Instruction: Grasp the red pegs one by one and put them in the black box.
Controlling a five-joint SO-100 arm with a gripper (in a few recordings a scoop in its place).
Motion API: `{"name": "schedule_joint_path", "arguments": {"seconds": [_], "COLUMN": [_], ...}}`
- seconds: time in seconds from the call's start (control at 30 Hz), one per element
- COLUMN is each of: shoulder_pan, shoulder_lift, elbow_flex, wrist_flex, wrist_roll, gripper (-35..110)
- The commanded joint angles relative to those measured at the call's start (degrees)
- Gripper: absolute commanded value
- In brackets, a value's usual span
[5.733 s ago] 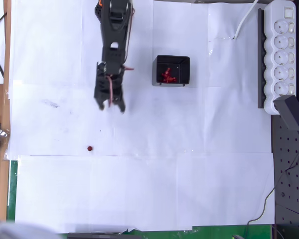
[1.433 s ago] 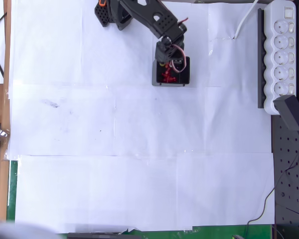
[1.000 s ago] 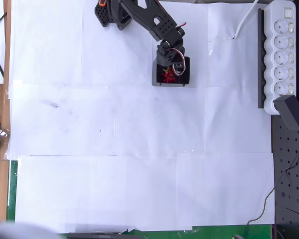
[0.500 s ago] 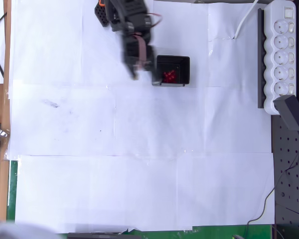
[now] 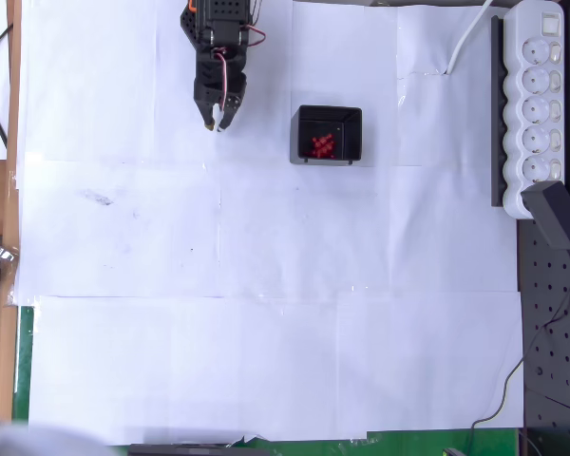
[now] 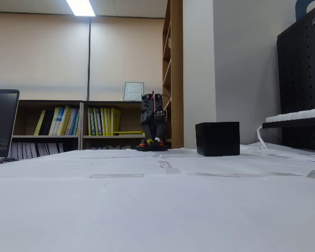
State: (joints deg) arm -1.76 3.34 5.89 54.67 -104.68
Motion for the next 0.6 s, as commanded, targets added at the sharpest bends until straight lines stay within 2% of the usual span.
{"name": "schedule_joint_path", "arguments": {"seconds": [0.0,0.2,0.57], "shoulder_pan": [-1.32,-2.02,-1.93], "shoulder_lift": [-3.69,-7.65,-14.15], "elbow_flex": [-1.49,-4.39,-4.48], "wrist_flex": [1.23,4.39,21.09], "wrist_roll": [-0.44,-0.09,4.66], "gripper": [0,0,0]}}
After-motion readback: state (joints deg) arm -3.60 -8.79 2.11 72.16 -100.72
